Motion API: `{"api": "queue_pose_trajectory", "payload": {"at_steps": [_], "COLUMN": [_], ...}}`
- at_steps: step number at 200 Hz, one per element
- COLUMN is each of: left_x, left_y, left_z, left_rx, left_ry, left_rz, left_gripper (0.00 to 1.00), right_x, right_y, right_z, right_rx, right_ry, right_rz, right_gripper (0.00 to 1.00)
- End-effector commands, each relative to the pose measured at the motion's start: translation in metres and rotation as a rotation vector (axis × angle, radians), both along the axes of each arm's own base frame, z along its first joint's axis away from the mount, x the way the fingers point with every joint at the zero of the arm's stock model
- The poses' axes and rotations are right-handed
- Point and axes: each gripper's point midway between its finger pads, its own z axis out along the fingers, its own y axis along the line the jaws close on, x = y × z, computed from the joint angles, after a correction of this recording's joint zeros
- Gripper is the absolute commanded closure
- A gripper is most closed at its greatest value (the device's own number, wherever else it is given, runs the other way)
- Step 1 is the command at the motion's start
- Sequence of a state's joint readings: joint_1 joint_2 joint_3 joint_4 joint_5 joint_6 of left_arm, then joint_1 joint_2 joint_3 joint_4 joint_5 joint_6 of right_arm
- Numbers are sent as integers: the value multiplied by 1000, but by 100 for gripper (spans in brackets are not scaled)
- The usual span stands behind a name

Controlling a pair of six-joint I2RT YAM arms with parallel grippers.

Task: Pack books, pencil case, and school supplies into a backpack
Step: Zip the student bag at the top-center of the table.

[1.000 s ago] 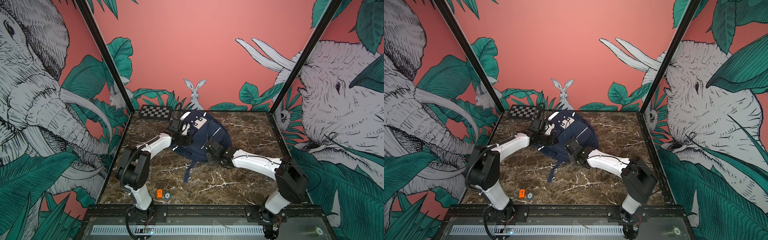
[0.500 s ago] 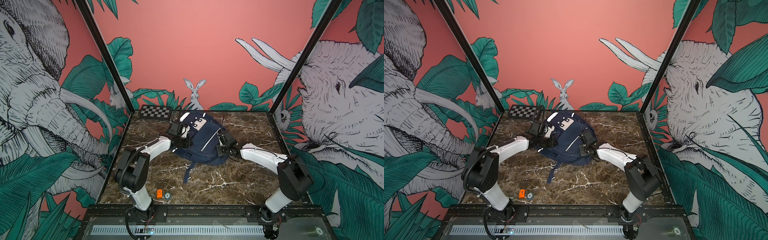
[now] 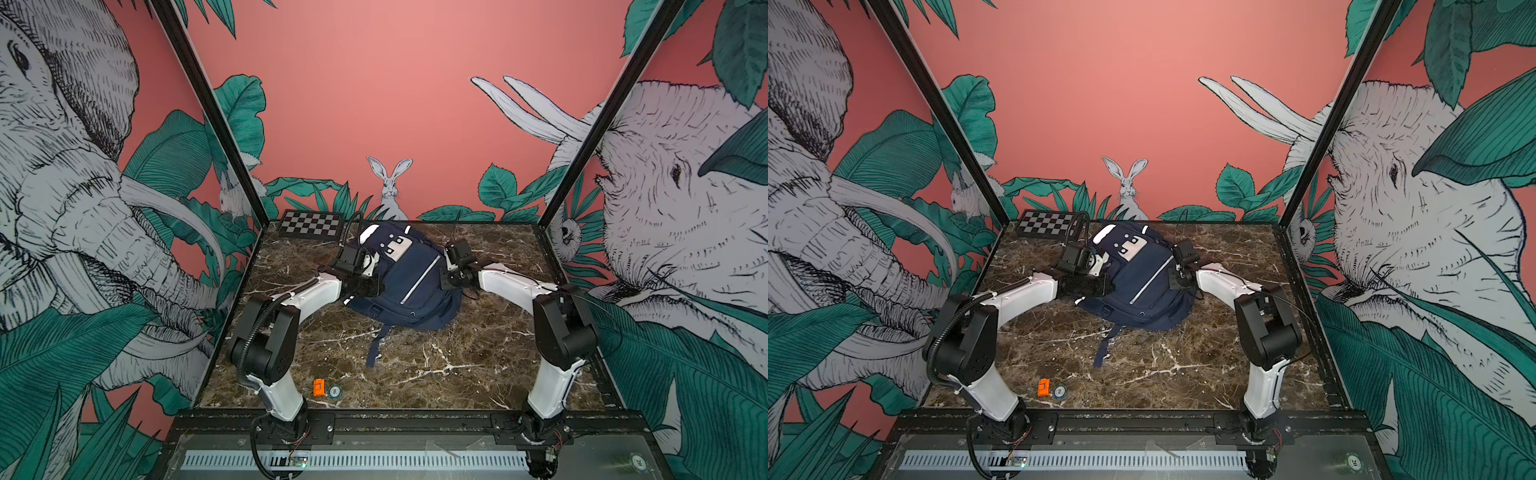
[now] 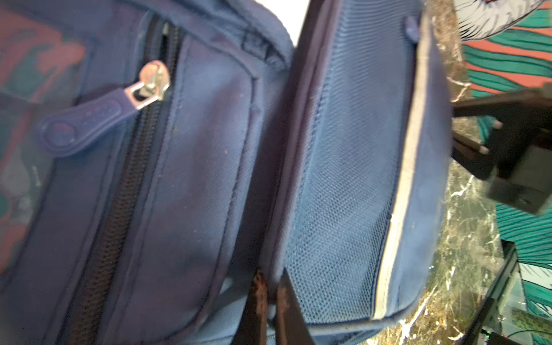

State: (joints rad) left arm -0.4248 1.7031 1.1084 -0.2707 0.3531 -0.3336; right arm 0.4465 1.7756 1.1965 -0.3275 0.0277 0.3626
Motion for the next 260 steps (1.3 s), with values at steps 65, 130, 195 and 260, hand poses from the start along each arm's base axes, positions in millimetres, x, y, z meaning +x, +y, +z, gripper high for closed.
{"api": "queue_pose_trajectory", "payload": {"at_steps": [65, 130, 195, 260], "left_x": [49, 99, 4, -66], "left_y": [40, -3, 2, -33], "left_z": [8, 19, 80, 56], "left_rx": [274, 135, -46, -311], "left_ry": [-77, -87, -64, 115], "left_rz": [97, 51, 87, 140], "left_gripper": [88, 74, 35, 34], "right_x": [-133, -156, -144, -137], "right_y": [21, 96, 107, 105], "right_z": [-6, -20, -17, -13], "right_rx": [97, 130, 125, 82], "right_ry": [66, 77, 44, 34], "right_rz": [47, 149, 165, 176], "right_gripper": [100, 100, 100, 100]}}
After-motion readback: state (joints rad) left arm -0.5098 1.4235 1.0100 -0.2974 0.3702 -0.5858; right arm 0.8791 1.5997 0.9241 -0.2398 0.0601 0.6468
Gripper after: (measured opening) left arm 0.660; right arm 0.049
